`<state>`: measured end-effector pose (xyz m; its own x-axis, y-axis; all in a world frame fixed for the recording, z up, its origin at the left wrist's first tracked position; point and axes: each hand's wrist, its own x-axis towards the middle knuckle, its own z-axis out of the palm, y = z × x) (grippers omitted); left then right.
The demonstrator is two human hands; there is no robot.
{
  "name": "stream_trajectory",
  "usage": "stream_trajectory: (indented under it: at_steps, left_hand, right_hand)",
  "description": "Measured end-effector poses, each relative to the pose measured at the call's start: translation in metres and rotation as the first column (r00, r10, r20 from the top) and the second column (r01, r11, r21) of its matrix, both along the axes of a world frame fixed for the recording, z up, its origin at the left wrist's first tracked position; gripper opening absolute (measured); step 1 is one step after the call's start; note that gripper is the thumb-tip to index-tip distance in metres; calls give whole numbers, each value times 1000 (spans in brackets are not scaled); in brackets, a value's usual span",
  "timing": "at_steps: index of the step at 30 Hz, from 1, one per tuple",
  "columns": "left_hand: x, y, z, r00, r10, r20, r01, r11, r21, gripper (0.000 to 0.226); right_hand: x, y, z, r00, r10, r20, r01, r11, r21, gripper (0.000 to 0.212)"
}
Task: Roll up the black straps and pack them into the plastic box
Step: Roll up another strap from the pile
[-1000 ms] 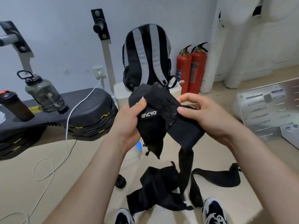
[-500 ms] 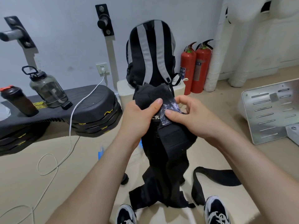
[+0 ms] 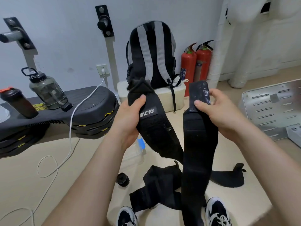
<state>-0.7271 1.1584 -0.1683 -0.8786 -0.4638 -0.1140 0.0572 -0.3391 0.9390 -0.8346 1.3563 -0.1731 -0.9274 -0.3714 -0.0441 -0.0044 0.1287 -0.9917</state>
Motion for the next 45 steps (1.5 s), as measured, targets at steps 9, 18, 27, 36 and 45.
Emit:
stream_trajectory:
  at_steps: [9, 18, 27, 36, 45]
  left_hand:
    - [8, 14, -12, 819, -553, 153, 570, 815, -103, 31]
    - [4, 9, -4, 950, -306, -69, 304, 952, -39, 48]
    - [-3, 26, -5, 972, -185, -146, 199, 976, 86, 44]
    - [1, 26, -3, 933, -310, -183, 341, 923, 177, 41]
    - [-4, -10, -2, 913, 408, -8, -408, 911, -65, 16]
  right_hand:
    - [2, -19, 16, 986, 50, 158, 33, 876, -482, 14]
    - [-1, -12, 12, 951, -249, -185, 243, 969, -52, 15]
    - [28, -6, 33, 862, 432, 266, -185, 755, -629, 43]
    - [23, -16, 24, 969, 204, -142, -220, 970, -105, 8]
    - [0, -11, 18, 969, -104, -225, 72, 986, -147, 20]
